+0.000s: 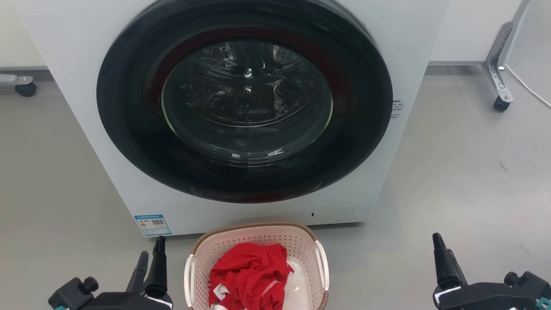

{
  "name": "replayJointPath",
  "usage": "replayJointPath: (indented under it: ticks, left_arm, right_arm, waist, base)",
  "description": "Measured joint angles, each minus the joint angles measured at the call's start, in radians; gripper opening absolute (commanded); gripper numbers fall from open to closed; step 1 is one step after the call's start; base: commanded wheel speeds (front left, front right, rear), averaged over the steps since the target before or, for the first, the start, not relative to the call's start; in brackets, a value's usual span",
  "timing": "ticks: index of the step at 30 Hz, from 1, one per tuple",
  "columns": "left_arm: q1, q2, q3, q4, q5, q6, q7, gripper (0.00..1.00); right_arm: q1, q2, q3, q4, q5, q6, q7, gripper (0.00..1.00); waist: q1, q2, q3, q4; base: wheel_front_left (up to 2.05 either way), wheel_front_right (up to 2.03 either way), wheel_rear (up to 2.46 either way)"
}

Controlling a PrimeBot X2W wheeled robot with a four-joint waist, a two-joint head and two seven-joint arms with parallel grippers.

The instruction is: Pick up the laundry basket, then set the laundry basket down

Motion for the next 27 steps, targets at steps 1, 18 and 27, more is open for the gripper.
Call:
replayJointPath:
  ticks: [1, 18, 27]
  left_arm:
    - [0.0, 0.003, -0.005, -0.003, 0.028, 0.001, 0.0, 1.0]
    - [0.021, 0.021, -0.067, -0.049, 0.366, 0.052, -0.068, 1.0]
    - [0.024, 0.022, -0.094, -0.069, 0.521, 0.072, -0.101, 1.0]
  right_arm:
    - [0.0, -0.001, 0.005, -0.002, -0.018, -0.001, -0.001, 1.0]
    - [0.001, -0.017, 0.078, -0.043, -0.321, -0.045, -0.07, 1.0]
    - [0.01, -0.019, 0.113, -0.069, -0.459, -0.069, -0.101, 1.0]
  waist:
    - [0.0, 0.0, 0.0, 0.0]
    - [0.0, 0.0, 0.001, 0.001]
    - [0.0, 0.0, -0.002, 0.002]
  base:
    - [0.0, 0.0, 0.0]
    - [0.0, 0.0, 0.0]
    - [0.0, 0.0, 0.0]
